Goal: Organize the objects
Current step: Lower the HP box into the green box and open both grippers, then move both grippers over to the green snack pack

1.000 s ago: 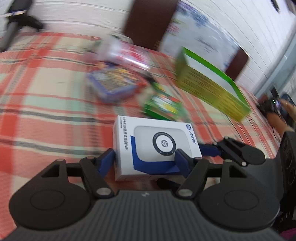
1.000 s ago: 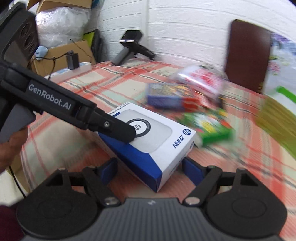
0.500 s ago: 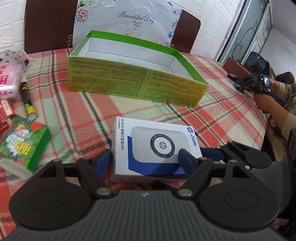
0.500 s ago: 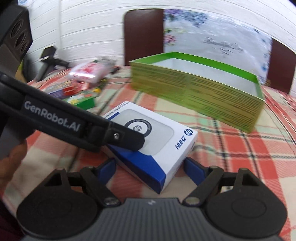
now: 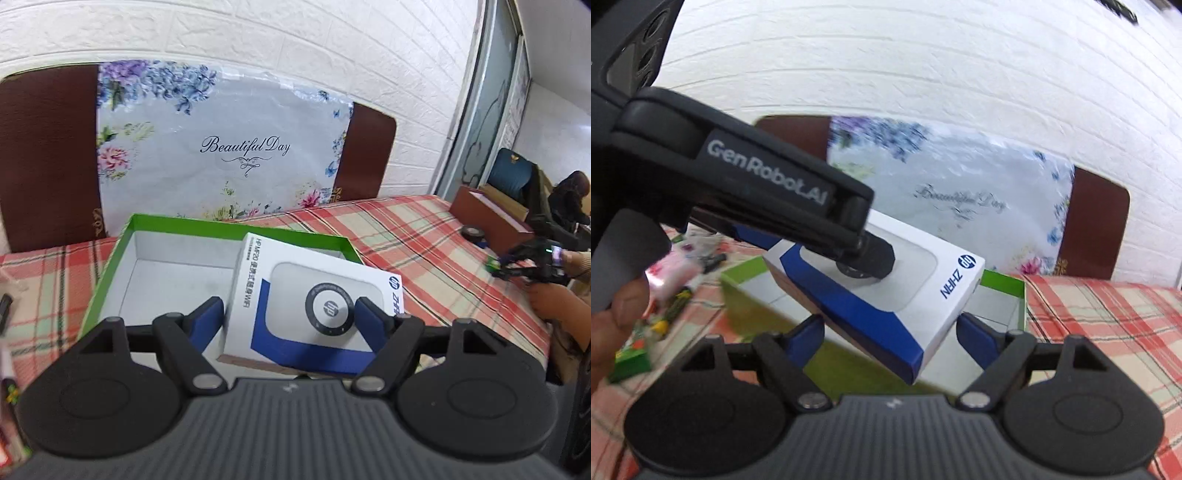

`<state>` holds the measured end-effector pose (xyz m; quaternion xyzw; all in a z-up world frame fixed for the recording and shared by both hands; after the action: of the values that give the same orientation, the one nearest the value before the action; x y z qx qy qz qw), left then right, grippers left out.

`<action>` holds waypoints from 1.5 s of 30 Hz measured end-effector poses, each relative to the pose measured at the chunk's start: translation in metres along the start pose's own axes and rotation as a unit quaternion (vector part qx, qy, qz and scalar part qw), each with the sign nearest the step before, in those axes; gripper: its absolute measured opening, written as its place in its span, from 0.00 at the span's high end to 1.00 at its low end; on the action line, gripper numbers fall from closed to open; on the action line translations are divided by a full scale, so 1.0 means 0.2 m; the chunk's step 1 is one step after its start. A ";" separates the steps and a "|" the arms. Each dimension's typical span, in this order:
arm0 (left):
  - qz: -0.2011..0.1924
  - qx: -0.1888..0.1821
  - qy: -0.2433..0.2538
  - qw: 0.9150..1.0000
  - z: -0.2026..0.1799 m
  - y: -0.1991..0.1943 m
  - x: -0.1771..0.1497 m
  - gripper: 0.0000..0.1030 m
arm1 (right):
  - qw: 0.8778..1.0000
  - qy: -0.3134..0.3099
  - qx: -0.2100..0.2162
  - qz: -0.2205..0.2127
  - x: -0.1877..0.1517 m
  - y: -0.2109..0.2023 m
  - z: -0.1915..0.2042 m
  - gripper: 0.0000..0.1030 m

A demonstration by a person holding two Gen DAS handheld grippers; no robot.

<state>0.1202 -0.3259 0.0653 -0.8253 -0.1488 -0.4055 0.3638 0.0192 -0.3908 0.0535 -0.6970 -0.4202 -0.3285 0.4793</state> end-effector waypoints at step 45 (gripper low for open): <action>0.026 0.177 0.020 0.984 0.64 -0.76 -0.77 0.19 | 0.993 0.005 0.084 0.088 -0.25 -0.33 0.73 0.53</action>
<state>0.0135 -0.1198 -0.0335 -0.7433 -0.1896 -0.3798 0.5171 -0.0539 -0.2551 -0.0110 -0.6868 -0.3813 -0.2517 0.5653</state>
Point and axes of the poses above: each gripper's, at about its wrist camera, not at the fingertips, and y roughly the way its jaws point, z to its left, x to its top, the point moved 4 cm from there along y, roughly the way its jaws point, and after that the axes turned 15 degrees about -y, right-handed, at the moved point
